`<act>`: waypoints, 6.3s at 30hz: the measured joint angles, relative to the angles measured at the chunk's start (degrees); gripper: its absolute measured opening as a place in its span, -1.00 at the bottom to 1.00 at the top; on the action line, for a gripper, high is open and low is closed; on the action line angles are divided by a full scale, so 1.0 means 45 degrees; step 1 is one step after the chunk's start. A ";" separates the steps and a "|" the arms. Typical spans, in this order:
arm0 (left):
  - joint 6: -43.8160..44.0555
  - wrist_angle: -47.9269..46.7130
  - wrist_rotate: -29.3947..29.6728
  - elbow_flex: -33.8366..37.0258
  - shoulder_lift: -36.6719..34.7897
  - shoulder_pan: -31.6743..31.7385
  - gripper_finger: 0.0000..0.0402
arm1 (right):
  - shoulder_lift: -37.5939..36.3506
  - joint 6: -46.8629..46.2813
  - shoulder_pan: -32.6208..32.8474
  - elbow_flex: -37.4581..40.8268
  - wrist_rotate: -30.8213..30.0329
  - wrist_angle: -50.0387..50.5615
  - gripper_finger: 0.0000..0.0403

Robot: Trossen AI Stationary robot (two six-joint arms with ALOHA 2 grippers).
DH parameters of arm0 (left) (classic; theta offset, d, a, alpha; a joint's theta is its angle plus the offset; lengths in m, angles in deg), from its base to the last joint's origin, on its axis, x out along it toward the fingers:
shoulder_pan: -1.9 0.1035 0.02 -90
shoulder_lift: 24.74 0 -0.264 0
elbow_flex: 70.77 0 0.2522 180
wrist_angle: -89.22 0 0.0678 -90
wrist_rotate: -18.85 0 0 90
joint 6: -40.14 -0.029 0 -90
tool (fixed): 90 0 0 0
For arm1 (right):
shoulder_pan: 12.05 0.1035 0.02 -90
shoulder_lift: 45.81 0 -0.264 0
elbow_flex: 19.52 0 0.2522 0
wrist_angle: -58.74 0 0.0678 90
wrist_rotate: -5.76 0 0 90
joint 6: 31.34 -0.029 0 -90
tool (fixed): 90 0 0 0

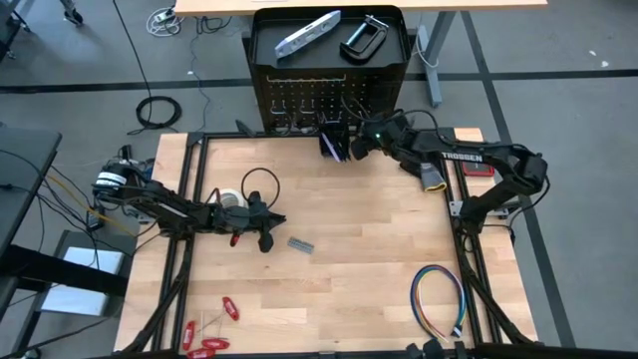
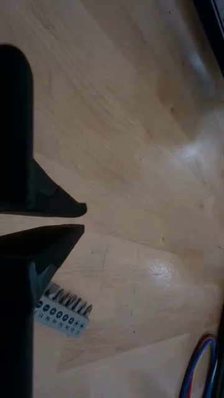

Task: Hang tools onto peg board
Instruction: Put the gray screwdriver bit set into the right black bin on the peg board

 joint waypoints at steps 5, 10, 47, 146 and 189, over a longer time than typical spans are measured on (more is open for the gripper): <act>0.0003 -0.0004 0.0000 0.0000 0.0000 0.0003 -0.83 | 0.0022 -0.0408 -0.0038 -0.0006 -0.0128 -0.0332 -0.05; 0.0019 -0.0002 0.0000 0.0000 0.0000 0.0003 -0.83 | -0.0225 -0.0470 0.0025 -0.0011 -0.0138 -0.0027 0.15; 0.0067 0.0803 -0.0097 -0.0010 -0.0005 0.0000 -0.83 | 0.9043 -0.0129 1.0046 0.0417 -0.0408 -1.3575 0.33; -0.0339 -0.1216 0.0418 0.0000 0.0000 0.0001 -0.83 | -0.0724 -0.4707 0.0507 -0.0380 -0.0694 0.3104 0.14; -0.0301 -0.1205 0.0371 -0.0005 0.0000 0.0000 -0.83 | -0.0793 -0.5332 -0.0542 -0.0079 -0.0913 0.3306 0.13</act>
